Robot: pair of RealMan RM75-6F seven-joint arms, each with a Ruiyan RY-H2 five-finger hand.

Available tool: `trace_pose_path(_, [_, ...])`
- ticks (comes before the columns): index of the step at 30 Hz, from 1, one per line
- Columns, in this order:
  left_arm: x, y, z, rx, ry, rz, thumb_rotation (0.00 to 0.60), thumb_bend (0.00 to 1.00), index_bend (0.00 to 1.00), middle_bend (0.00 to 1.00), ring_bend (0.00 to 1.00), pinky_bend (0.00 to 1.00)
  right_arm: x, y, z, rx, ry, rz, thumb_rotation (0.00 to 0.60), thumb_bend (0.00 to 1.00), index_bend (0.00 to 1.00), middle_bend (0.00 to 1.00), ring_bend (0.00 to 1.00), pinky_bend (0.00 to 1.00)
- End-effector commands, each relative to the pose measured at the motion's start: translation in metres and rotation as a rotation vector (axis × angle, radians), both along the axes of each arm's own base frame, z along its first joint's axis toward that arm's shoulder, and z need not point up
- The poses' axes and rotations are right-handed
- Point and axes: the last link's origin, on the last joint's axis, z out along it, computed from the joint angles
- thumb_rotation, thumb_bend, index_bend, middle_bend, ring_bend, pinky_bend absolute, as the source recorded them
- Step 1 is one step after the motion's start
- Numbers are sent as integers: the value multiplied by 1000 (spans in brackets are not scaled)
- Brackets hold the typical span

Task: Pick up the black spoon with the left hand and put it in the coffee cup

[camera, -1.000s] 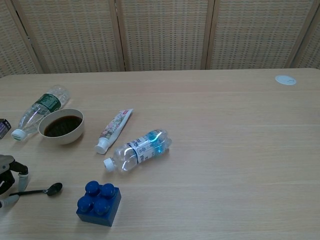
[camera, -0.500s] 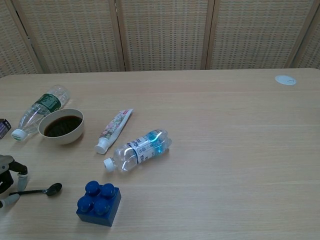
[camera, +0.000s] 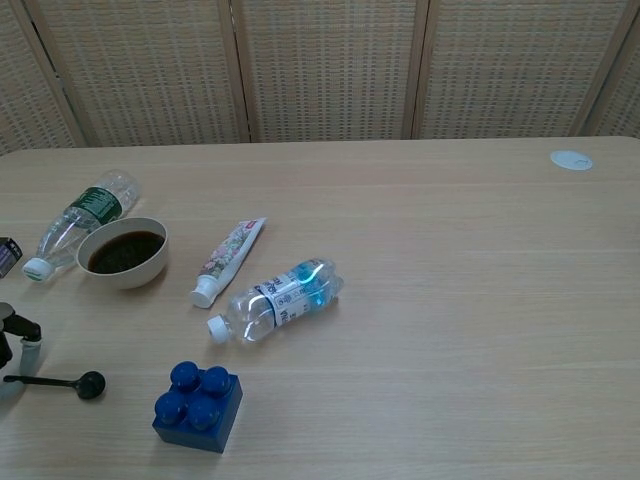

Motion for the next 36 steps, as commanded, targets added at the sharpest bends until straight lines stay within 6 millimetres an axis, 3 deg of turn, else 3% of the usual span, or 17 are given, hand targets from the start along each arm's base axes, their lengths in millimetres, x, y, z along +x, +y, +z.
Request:
trace_pose_path(1, [1,3,6,11,11,-15,600,396,604,885,801,719,0,0,0,0,-1,-1,600,189,221,78,0,0])
trace_pose_path(15, [10,22,40,76,71,-114,600,396,615,885,801,719,-1,1,0,-3,-3,2,600,189,222,78,0,0])
trace_pose_path(25, [34,69,86,185,255,-319,600,397,618,887,801,719,1,0,-1,-1,-6,11,600,189,221,77,0,0])
trace_pose_path(36, [54,116,86,152,511,-506,600,397,620,887,801,719,-1,0,0,-3,-6,3,600,188,222,77,0,0])
